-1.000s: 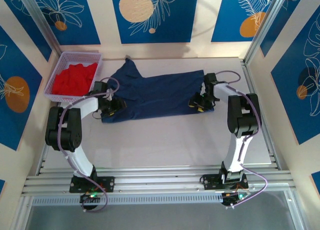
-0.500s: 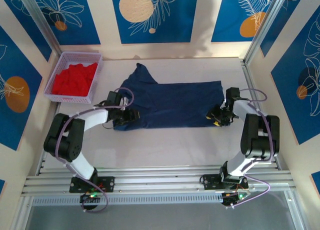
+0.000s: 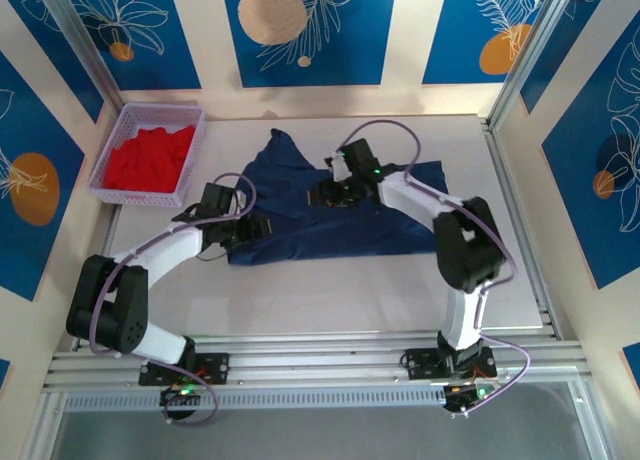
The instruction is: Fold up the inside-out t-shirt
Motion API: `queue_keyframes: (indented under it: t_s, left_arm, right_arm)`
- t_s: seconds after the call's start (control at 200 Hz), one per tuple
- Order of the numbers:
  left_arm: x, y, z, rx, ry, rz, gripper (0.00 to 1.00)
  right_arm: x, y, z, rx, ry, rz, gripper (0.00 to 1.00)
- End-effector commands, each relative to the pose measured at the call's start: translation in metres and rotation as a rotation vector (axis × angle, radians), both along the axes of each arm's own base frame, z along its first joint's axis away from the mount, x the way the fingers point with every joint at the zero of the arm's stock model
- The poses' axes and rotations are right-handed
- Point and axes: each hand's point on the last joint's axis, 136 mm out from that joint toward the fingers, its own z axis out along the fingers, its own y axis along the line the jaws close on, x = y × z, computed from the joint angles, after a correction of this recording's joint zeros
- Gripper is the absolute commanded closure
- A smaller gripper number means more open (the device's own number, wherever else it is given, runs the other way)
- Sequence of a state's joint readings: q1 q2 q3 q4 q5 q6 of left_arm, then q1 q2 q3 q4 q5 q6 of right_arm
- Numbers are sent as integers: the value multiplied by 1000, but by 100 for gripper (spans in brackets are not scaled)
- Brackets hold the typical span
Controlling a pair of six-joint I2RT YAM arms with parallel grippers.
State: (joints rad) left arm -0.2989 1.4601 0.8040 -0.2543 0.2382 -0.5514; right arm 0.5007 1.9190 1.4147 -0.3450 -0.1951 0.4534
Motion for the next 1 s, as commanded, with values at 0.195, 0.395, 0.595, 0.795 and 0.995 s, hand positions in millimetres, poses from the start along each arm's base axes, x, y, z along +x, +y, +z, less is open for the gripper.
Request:
queue_keyframes:
  t_s: [0.195,0.395,0.595,0.795,0.995]
  left_arm:
    - [-25,25,-38,25,121,26,32]
    - [-31,27,-54,22,150,22,32]
    - [-35,29,-60,31,160,17,32]
    - [-38,30,-65,31,172,19,32]
    - [-35,32,-57,50,153,19,32]
  right_arm:
    - [41,47,-37,16,97,-10,52]
    - [61,56,-53,-15,108,-21,53]
    - [70,67,-64,-18,126,-7,55]
    - [75,71,-77,-33,144,0,57]
    - [77,71,-84,-41,156,1,65]
